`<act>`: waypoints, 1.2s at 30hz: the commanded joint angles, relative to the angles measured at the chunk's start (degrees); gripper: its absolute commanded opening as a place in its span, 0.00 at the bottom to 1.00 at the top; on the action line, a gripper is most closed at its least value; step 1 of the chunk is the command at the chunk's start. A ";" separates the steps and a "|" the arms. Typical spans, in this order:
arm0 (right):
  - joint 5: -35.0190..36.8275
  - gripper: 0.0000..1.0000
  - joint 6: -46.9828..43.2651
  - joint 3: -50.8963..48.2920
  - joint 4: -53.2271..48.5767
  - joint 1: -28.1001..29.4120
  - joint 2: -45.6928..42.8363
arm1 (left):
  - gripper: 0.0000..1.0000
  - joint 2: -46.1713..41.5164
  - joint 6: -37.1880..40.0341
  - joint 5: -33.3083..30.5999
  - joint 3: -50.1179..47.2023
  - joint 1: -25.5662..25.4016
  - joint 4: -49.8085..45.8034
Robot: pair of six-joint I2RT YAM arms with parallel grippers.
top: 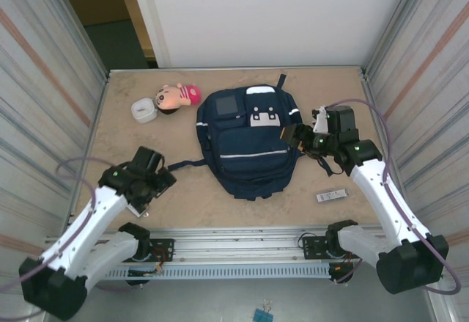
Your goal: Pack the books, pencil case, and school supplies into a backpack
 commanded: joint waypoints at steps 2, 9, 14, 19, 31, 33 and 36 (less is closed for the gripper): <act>-1.44 0.71 0.44 -1.19 2.33 1.00 1.51 | 0.96 -4.34 -3.73 -0.42 -6.20 8.51 -1.72; -1.93 0.71 0.52 -0.58 3.35 1.49 3.94 | 0.96 5.57 6.59 2.11 -7.22 16.00 8.04; -2.45 0.70 0.52 0.15 3.78 1.71 5.75 | 0.97 16.58 8.61 7.33 -6.74 15.88 15.54; -2.21 0.70 0.94 0.97 4.06 2.31 6.65 | 0.96 22.57 7.12 9.82 -5.71 12.42 22.34; -1.08 0.70 1.12 2.78 3.82 4.96 7.51 | 0.99 24.47 5.58 4.88 7.69 6.32 13.63; -0.97 0.70 1.12 2.76 3.78 5.03 7.38 | 0.99 22.69 1.52 3.79 7.03 8.38 9.65; -1.09 0.70 1.05 2.78 3.86 5.17 7.60 | 0.99 20.37 -4.54 4.82 4.54 12.80 5.59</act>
